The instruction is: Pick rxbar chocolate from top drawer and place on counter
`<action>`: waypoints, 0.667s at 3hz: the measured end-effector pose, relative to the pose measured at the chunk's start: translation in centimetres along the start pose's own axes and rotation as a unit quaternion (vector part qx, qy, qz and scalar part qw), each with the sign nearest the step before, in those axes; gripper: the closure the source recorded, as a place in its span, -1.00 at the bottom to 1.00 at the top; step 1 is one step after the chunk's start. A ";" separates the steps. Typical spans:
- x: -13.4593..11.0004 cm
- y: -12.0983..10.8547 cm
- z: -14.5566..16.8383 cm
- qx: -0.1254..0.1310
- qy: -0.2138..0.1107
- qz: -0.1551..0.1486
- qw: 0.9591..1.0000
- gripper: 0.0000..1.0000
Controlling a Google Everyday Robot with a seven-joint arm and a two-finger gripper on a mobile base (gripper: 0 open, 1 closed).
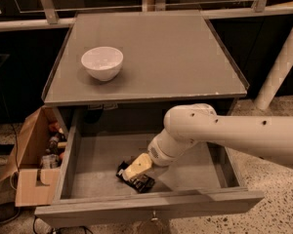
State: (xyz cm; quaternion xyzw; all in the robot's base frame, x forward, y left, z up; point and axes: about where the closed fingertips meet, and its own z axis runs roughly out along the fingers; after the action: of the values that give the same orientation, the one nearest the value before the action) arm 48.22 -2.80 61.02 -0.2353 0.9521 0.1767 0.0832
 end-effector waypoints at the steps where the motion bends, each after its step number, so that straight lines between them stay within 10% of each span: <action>1: 1.7 3.6 -1.4 -0.039 0.002 -0.019 0.999 -1.00; 2: 1.7 3.7 -1.4 -0.039 0.002 -0.019 0.999 -1.00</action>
Offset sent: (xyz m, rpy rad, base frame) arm -0.0503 0.0272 0.0251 0.1008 0.0495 0.0811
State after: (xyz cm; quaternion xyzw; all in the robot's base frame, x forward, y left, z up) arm 44.89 -1.03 63.01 -0.2565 0.9400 0.2120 0.0748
